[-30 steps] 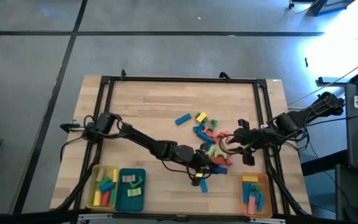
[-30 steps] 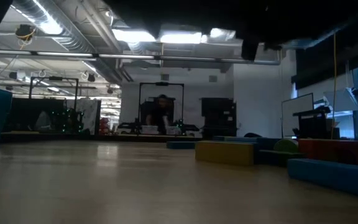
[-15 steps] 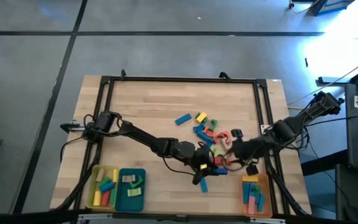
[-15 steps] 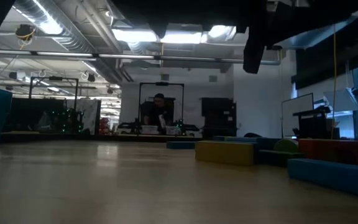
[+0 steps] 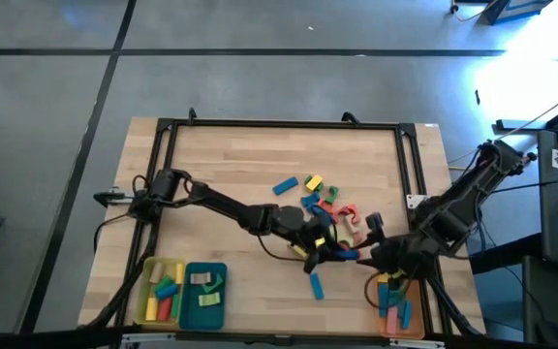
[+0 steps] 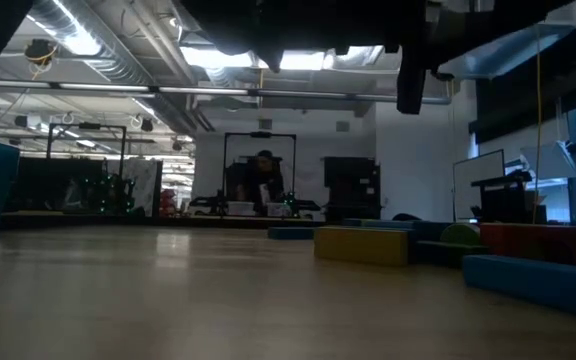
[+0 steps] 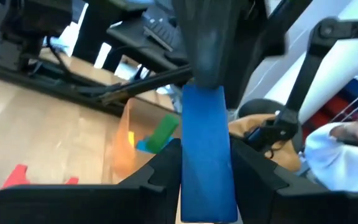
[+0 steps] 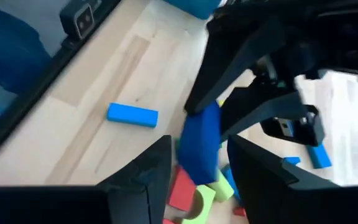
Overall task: Sort blocks by size
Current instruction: Put the dark blue rectangular block into the orange bin
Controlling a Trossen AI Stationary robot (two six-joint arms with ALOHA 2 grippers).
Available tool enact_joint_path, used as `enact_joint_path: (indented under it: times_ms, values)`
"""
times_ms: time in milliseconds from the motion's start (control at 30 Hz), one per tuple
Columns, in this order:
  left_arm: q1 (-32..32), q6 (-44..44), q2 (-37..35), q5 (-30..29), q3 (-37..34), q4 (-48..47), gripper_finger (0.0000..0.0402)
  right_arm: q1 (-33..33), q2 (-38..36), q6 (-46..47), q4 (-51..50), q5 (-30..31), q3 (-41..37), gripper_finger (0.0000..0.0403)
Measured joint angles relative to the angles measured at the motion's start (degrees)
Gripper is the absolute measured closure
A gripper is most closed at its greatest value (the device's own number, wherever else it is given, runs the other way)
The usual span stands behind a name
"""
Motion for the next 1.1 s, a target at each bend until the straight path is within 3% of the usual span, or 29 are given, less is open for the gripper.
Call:
enact_joint_path:
  times_ms: [400,533,700,800,967,1100]
  values:
    - [0.2,-1.0,-0.1,0.1,0.0,0.7,0.0297,1.8,5.3,-1.5,0.0,8.9,0.0,0.0246]
    - [0.2,-0.8,-0.1,0.1,0.0,0.8,0.0298,1.8,6.1,-1.7,-0.3,10.9,0.0,0.0276]
    - [0.2,-1.3,-0.1,0.3,0.0,0.8,0.0296,1.8,6.1,-3.1,-0.4,10.8,0.0,0.0341]
    - [0.2,-1.0,-0.1,0.3,0.0,0.8,0.0285,1.8,6.1,-3.0,0.0,10.6,0.0,0.0344]
    - [0.1,-0.4,-0.1,0.0,0.0,0.0,0.0255,1.7,6.1,-2.2,0.3,5.8,0.0,0.0344]
    - [0.2,0.9,-0.1,-0.2,0.0,-0.6,0.0228,1.8,6.0,1.7,-2.1,-3.3,0.7,0.0344]
